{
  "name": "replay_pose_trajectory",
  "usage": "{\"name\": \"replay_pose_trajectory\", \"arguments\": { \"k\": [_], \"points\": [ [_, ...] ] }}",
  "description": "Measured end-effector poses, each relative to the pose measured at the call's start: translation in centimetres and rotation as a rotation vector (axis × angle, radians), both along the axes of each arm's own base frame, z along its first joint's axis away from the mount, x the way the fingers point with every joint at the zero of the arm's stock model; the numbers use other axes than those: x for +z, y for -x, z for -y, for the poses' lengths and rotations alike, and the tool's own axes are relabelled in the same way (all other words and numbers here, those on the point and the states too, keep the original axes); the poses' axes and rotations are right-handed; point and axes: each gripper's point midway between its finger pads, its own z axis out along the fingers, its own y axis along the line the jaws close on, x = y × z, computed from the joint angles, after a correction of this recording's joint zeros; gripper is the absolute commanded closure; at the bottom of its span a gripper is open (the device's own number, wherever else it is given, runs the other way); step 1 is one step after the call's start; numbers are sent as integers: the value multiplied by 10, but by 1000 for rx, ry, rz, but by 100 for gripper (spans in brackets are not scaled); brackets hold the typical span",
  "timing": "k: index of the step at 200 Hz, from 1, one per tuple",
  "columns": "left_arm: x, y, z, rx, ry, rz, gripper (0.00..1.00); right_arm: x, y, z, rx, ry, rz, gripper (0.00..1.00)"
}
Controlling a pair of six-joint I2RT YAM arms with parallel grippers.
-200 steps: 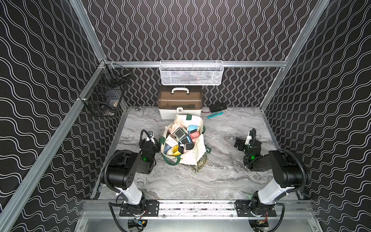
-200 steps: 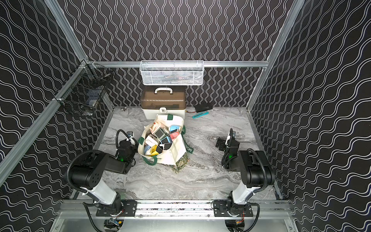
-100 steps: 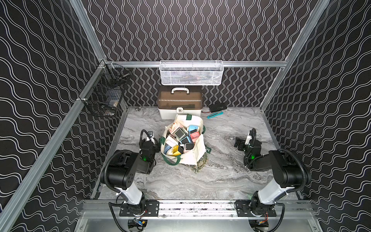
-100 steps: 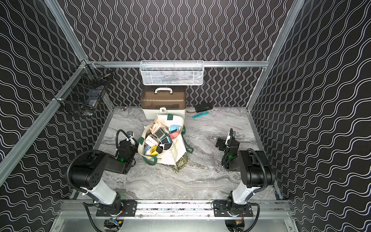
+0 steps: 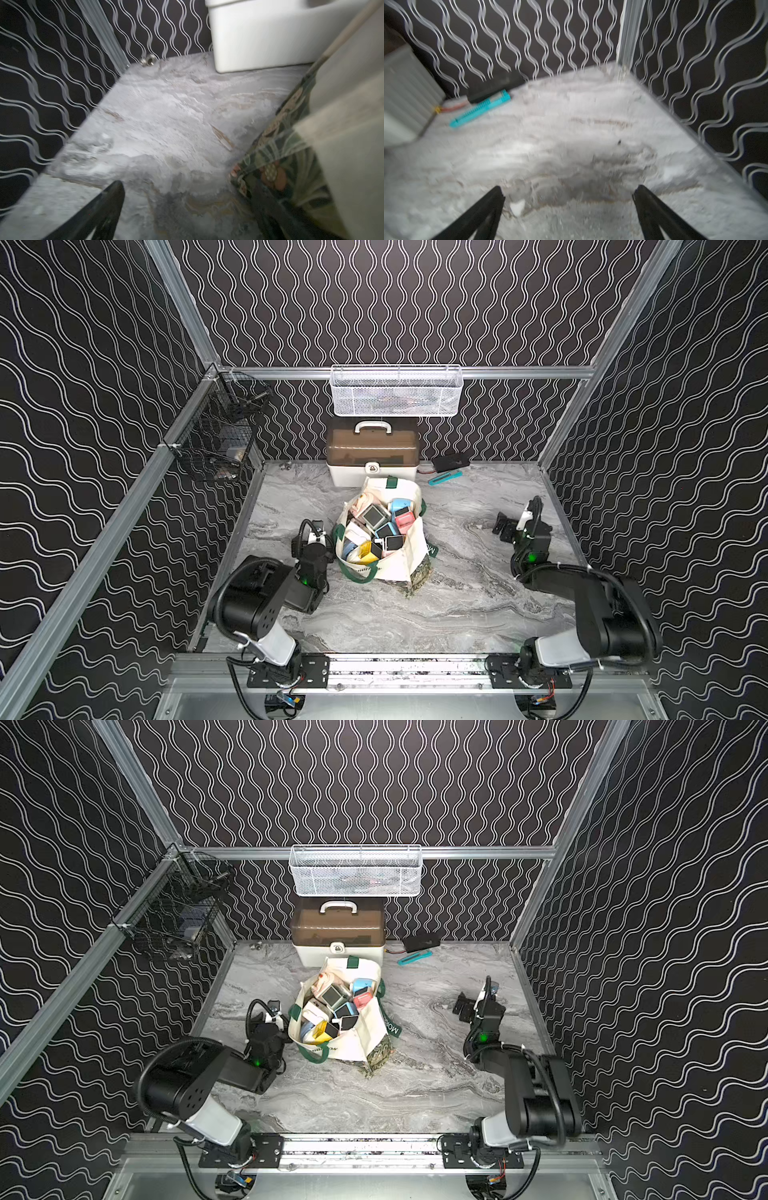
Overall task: Take out the pencil sharpeners from the tote bags
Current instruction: Adjust the canvas bag at the center of the board.
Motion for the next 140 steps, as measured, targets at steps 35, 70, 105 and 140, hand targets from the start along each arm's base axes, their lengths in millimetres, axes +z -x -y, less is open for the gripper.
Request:
{"name": "replay_pose_trajectory", "arguments": {
  "k": [35, 70, 105, 140],
  "points": [
    [115, -13, 2, 60, 116, 183, 1, 51, 11, -8, 12, -131, 94, 0],
    [143, -11, -17, 125, 293, 108, 1, 75, 13, -10, -35, -339, 42, 0],
    [117, 22, -35, 226, 453, -36, 1, 80, 36, -10, -76, -436, 8, 0],
    [138, 31, -9, 108, 595, -101, 8, 95, 49, -40, 89, -509, 9, 0]
  ]
}}
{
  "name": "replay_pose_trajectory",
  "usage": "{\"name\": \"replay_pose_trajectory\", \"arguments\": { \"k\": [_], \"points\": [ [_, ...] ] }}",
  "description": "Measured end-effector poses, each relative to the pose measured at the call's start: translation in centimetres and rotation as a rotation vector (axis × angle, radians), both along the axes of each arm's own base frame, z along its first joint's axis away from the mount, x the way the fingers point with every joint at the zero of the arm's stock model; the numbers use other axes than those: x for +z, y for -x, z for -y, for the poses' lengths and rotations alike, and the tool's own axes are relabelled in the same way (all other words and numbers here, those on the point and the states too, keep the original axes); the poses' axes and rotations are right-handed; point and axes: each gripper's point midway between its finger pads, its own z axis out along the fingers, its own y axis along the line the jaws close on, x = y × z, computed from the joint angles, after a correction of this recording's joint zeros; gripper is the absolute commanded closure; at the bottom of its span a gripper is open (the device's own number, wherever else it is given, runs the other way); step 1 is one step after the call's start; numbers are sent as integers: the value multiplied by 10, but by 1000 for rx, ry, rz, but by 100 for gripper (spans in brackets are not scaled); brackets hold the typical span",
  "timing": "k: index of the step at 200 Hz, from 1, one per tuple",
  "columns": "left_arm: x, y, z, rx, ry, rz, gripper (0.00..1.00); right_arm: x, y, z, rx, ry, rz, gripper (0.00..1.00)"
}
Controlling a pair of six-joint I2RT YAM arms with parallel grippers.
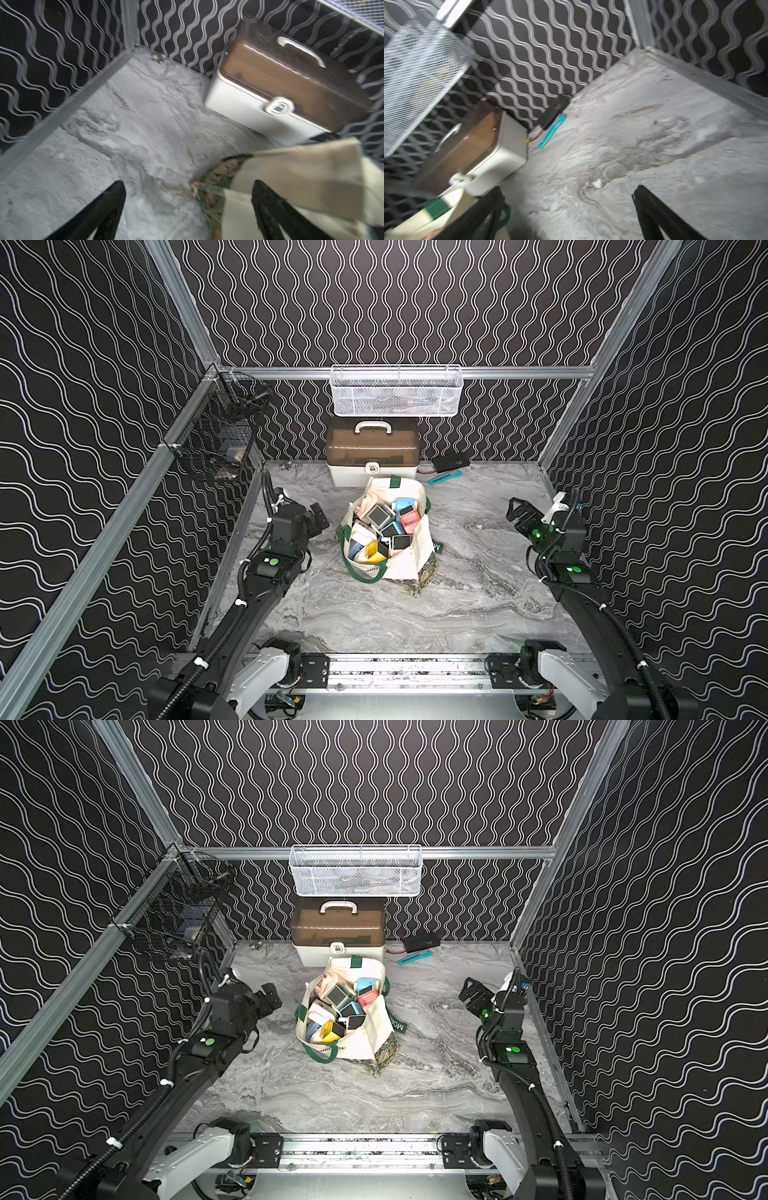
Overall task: Take out the pencil sharpeners from the tote bags
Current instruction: Adjust the canvas bag at the center of the board.
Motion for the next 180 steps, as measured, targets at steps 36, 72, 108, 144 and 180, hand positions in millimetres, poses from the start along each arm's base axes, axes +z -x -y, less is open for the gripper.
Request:
{"name": "replay_pose_trajectory", "arguments": {
  "k": [36, 72, 108, 144, 180],
  "points": [
    [12, 12, 39, -155, 101, -65, 8, 46, -17, -68, 291, -60, 0, 0],
    [24, 47, 66, -279, 160, -73, 8, 62, -30, -180, 594, 40, -93, 4],
    [27, 72, 72, -336, 189, -89, 8, 39, -67, -227, 671, 151, -224, 8],
    [20, 85, 79, -385, 216, -124, 8, -4, -93, -244, 717, 206, -370, 19],
    [16, 91, 84, -413, 227, -150, 8, -40, -93, -253, 778, 212, -475, 24]
  ]
}}
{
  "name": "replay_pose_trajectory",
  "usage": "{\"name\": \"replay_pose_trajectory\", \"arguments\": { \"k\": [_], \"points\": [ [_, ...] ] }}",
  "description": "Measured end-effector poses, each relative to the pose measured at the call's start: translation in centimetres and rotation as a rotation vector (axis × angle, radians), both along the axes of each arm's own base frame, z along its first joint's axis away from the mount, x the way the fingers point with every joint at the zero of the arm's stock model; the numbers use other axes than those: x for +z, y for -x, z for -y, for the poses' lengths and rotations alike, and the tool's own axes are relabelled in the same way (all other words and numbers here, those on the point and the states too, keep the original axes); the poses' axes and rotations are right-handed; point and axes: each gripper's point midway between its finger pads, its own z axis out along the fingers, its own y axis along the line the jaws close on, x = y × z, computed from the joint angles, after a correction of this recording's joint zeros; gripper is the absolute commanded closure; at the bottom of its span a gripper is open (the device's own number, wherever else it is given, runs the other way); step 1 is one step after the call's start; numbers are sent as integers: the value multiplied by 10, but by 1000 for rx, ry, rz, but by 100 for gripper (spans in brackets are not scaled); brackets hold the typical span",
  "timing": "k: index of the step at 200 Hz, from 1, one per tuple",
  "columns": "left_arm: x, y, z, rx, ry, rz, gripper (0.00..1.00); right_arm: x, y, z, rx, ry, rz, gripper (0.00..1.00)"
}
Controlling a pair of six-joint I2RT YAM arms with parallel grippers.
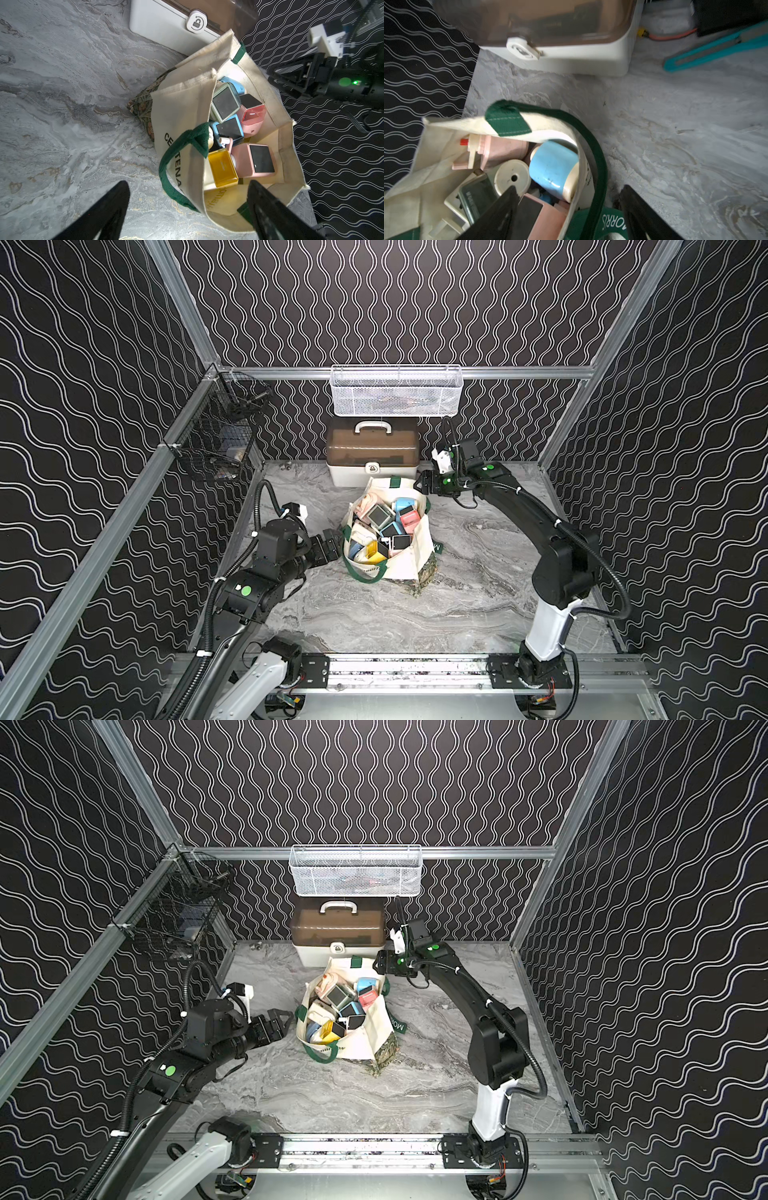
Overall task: Take out the pencil sharpeners from the tote bags
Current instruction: Adjust the canvas bag at the center of the board.
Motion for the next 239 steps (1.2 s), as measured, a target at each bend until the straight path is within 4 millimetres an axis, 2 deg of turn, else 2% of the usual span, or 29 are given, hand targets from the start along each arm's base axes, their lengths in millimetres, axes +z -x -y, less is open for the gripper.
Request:
{"name": "replay_pose_trajectory", "arguments": {
  "k": [33, 65, 84, 101, 112, 152, 182, 198, 239],
  "points": [
    [-3, 5, 1, -17, -10, -18, 8, -16, 7, -10, 59, -22, -61, 30],
    [-2, 10, -3, -19, -34, -17, 8, -31, 10, -16, 83, -29, -107, 45],
    [-6, 11, -2, -25, -41, -25, 8, -35, 14, -22, 102, -39, -123, 63],
    [-9, 11, -3, -31, -51, -35, 8, -36, 16, -26, 110, -39, -127, 88],
    [-10, 12, -2, -34, -51, -37, 8, -37, 17, -25, 106, -41, -134, 100],
    [-15, 14, -1, -43, -53, -51, 8, -30, 31, -21, 106, -63, -123, 100],
    [-20, 15, 1, -55, -52, -70, 9, -25, 52, -13, 99, -89, -116, 100],
    [-27, 15, 3, -66, -48, -93, 14, -24, 64, -8, 88, -107, -114, 100],
    [-57, 18, 8, -67, -10, -164, 14, -25, 78, -3, 60, -150, -105, 100]
  ]
}}
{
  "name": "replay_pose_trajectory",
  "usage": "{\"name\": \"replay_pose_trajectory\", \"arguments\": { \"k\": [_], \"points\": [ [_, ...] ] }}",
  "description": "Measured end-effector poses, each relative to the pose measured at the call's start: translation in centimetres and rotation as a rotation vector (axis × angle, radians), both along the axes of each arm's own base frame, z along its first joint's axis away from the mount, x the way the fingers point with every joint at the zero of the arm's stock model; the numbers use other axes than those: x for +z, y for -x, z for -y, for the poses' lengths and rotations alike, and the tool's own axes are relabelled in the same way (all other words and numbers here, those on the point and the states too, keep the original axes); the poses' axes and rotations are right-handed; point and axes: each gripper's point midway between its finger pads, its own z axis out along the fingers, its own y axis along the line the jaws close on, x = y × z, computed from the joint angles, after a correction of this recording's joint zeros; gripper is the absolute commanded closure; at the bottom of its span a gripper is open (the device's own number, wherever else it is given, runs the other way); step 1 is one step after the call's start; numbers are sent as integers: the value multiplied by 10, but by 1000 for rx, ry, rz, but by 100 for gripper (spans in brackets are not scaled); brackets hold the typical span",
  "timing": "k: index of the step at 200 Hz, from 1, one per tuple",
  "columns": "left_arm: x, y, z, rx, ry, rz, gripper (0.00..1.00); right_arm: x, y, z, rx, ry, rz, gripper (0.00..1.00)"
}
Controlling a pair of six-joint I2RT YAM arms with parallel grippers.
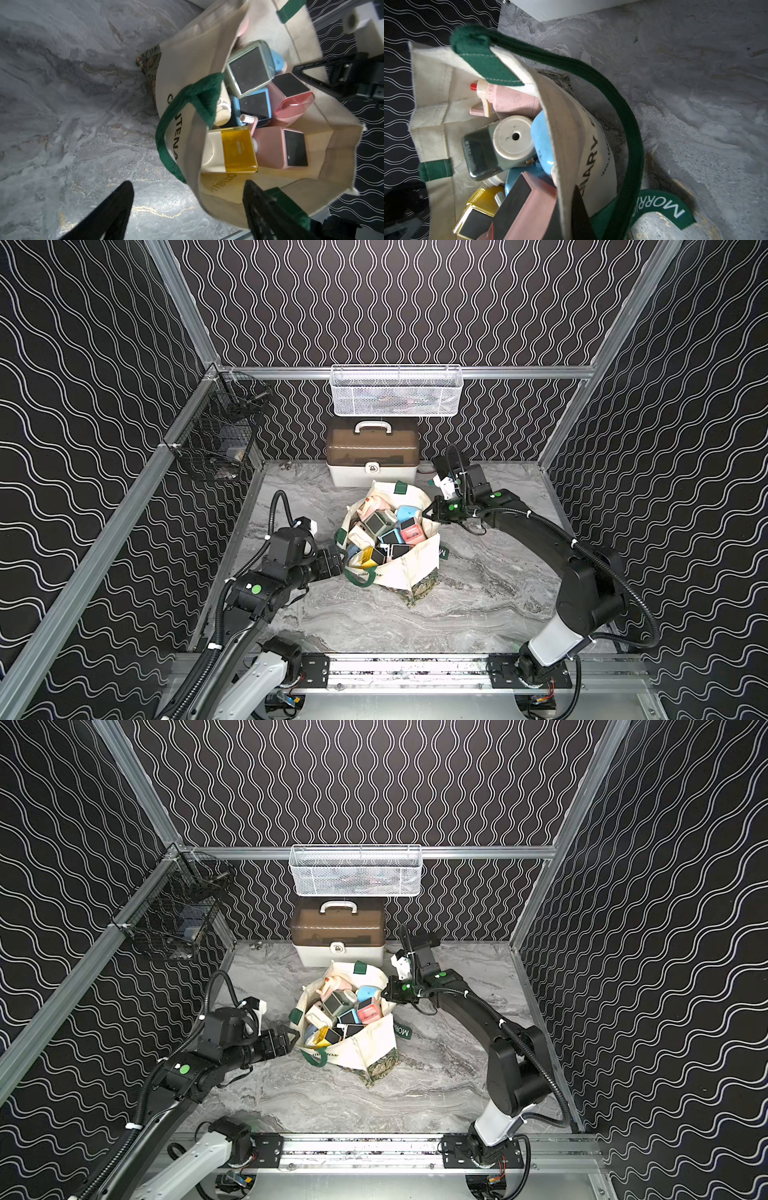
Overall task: Take out the pencil sharpeners from the tote bags
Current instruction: Adjust the canvas bag at the center of the board.
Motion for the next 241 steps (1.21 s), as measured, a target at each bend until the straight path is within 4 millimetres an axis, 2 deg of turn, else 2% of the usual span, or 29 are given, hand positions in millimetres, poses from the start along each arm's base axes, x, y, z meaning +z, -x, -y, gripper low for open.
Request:
{"name": "replay_pose_trajectory", "arguments": {
  "k": [20, 38, 75, 95, 113, 124, 189, 216, 241],
  "points": [
    [-1, -3, 1, 13, 14, -5, 15, -3, 4, 1, -12, -19, 4, 100],
    [-12, -5, 5, 6, 28, -43, 18, -6, 4, 0, -18, -34, 9, 100],
    [-27, -6, 18, -35, 34, -116, 31, -10, 13, -13, 6, -51, 20, 100],
    [-26, -5, 21, -46, 38, -113, 53, -11, 16, -17, 9, -57, 21, 100],
    [-22, -7, 21, -44, 35, -107, 86, -12, 17, -17, 5, -61, 31, 100],
    [-19, -10, 19, -35, 19, -114, 100, -14, 20, -17, 2, -60, 33, 100],
    [-2, -23, 4, -37, -139, -131, 100, -26, 59, -25, 20, -24, 51, 100],
    [3, -27, -9, -9, -220, -125, 100, -35, 89, -40, 65, 4, 48, 100],
    [1, -33, -24, 34, -264, -135, 100, -42, 117, -63, 133, 29, 58, 100]
  ]
}}
